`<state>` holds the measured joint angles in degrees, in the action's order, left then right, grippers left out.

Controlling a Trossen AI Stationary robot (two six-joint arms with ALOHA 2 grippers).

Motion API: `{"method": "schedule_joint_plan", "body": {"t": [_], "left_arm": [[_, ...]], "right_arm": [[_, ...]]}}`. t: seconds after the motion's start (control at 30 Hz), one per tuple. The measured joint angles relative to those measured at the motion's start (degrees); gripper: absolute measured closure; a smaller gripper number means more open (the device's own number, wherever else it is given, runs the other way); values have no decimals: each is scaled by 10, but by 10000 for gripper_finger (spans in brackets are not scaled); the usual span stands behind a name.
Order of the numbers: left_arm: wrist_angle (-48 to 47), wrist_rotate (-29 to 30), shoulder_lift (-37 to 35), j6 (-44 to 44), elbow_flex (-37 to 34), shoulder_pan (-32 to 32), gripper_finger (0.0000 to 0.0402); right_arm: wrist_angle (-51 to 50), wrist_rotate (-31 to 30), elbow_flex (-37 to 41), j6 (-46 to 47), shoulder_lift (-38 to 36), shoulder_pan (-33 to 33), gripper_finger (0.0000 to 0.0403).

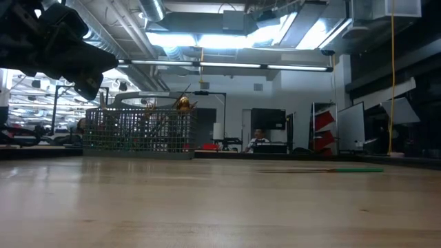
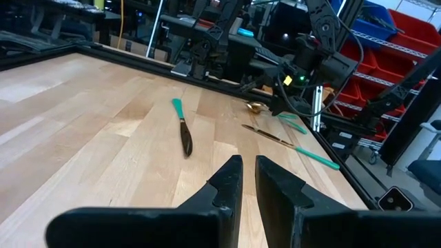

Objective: Sort silverware
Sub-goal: Put the green spoon into the gray silverware basket

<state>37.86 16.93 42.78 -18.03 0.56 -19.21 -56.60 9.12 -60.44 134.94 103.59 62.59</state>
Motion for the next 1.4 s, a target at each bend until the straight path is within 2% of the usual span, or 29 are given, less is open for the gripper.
{"method": "schedule_joint_plan", "body": {"t": [0.4, 0.5, 0.7, 0.8, 1.1, 1.23, 1.4], "left_arm": [[0, 0, 0, 0, 0, 0, 369], [1, 0, 0, 0, 0, 0, 369], [3, 0, 0, 0, 0, 0, 369], [2, 0, 0, 0, 0, 0, 369], [1, 0, 0, 0, 0, 0, 369], [2, 0, 0, 0, 0, 0, 369], [1, 0, 0, 0, 0, 0, 369]], "right_arm": [[-7, -53, 0, -3, 13, 2, 304], [-7, -69, 0, -4, 19, 2, 323], [-4, -162, 3, -20, 24, 4, 374], [1, -185, 3, -22, 24, 3, 388], [11, -230, 3, -21, 25, -3, 390], [13, -291, 3, -30, 26, -14, 395], [16, -332, 4, -52, 28, -41, 396]]}}
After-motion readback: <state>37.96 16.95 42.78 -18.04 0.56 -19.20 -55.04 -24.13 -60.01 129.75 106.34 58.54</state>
